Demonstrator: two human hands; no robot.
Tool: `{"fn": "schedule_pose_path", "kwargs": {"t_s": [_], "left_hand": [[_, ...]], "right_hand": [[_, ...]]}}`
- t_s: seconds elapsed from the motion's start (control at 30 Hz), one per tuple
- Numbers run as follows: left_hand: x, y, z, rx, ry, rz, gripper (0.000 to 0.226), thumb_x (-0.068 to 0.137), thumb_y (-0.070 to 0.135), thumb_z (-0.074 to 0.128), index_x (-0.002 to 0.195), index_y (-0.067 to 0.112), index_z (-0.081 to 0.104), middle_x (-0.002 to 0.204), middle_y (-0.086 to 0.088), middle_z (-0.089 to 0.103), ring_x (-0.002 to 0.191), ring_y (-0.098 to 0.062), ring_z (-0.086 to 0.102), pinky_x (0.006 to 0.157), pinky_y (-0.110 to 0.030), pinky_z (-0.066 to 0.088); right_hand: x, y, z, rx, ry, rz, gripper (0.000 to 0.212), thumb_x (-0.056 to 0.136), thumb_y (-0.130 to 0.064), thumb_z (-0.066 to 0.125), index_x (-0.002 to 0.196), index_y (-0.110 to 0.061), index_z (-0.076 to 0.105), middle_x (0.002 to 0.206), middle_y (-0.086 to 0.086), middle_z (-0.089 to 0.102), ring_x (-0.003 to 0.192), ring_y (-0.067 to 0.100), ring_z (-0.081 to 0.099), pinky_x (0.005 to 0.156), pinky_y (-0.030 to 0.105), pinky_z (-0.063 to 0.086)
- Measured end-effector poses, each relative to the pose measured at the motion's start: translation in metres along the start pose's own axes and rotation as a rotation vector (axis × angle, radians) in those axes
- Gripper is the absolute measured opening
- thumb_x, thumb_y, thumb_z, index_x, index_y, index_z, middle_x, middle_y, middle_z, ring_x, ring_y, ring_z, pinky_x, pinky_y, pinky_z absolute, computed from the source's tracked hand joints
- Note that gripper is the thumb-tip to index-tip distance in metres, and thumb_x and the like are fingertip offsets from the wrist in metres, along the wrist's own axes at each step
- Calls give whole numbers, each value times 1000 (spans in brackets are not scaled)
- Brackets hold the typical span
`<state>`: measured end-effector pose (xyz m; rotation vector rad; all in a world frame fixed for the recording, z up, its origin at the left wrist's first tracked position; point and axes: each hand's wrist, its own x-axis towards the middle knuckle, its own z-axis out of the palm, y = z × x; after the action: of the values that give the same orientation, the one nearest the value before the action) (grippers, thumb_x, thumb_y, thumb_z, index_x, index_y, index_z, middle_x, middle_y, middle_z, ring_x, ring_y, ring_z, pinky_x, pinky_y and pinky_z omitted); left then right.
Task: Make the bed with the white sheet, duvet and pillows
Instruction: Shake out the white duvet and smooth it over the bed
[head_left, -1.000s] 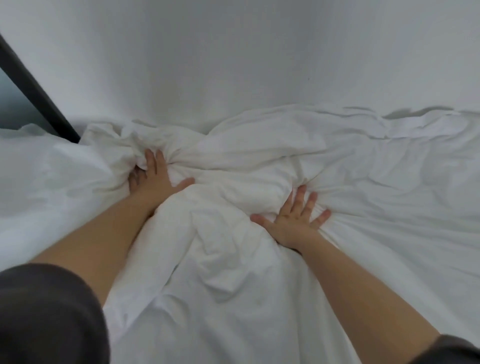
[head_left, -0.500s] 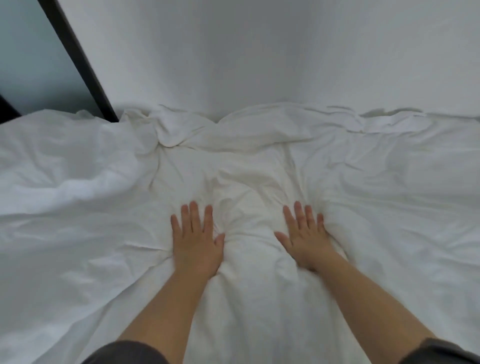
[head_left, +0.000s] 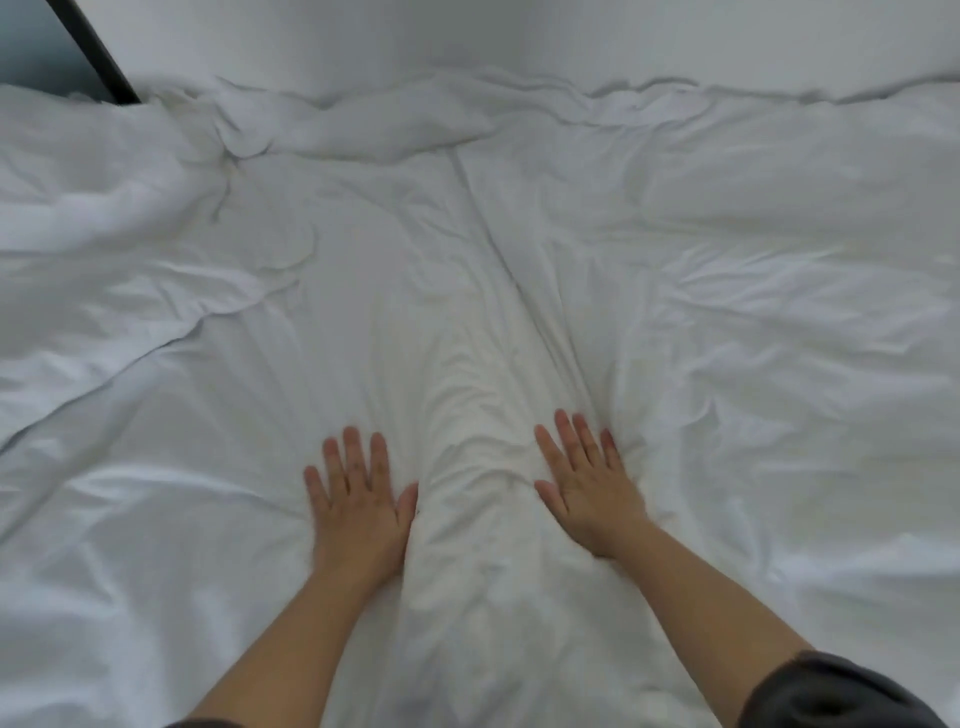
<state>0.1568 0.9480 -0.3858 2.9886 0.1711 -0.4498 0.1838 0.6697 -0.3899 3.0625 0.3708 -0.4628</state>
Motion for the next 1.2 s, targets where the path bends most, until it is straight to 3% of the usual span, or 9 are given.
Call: {"fn": "schedule_pose_path", "kwargs": {"t_s": [0.1,0.2,0.33,0.43,0.57,0.63,0.83,1.0,1.2], "left_hand": [[-43,15,13,-25,7,22,75,96,53,8,151,3,20,157,-24,17,144,-43,18,112,-59,7],[-92,31,33,-16,46,45,66,94,36,22,147,-2,32,153,-27,26,140,-44,26,109,-61,14],[-117,47,52,9,138,-11,64,93,34,22,147,1,34,152,-29,26,138,-49,30,106,-68,18],[-144,72,65,10,45,-96,66,98,41,20,154,7,7,160,-22,0,147,-42,4,114,-64,6],[-187,101,79,-53,102,-112,67,92,36,17,147,1,35,154,-21,29,141,-42,26,110,-64,16],[-185,106,80,-77,139,-163,67,92,35,16,147,2,34,156,-18,28,143,-40,23,112,-63,13],[-163,101,102,-63,242,-144,70,90,34,10,152,2,18,161,-13,13,148,-34,6,115,-57,-5],[-170,98,90,-51,133,-157,63,97,32,14,154,8,0,162,-7,-8,149,-27,-9,117,-55,-7],[-256,111,71,-28,-49,19,65,93,34,23,146,-3,32,153,-24,28,141,-41,28,109,-61,23]], "right_hand": [[-35,11,14,6,51,-52,63,100,-49,20,155,-19,21,161,12,19,148,29,22,116,45,6],[-70,22,25,8,93,-109,61,99,-45,22,155,-21,21,162,9,17,148,27,21,117,44,7],[-99,31,35,21,123,-138,58,100,-44,20,155,-25,22,162,6,18,148,26,20,119,45,5],[-129,40,46,40,117,-138,58,99,-43,19,155,-27,19,163,6,15,149,26,16,121,47,1],[-129,41,44,19,72,-146,65,94,-46,1,156,-29,6,164,5,1,151,26,2,118,47,-8],[-111,36,39,30,88,-123,70,90,-47,-3,157,-28,6,164,6,2,151,26,4,119,48,-5],[-87,34,46,65,175,-84,57,103,-41,23,156,-31,6,165,3,1,151,22,4,119,47,1],[-136,30,44,132,144,-76,52,106,-37,17,156,-29,9,165,-1,1,151,18,-1,120,43,-3],[-255,57,34,226,-111,-69,56,102,-42,13,155,-28,18,164,-1,9,151,18,6,120,39,-1]]}}
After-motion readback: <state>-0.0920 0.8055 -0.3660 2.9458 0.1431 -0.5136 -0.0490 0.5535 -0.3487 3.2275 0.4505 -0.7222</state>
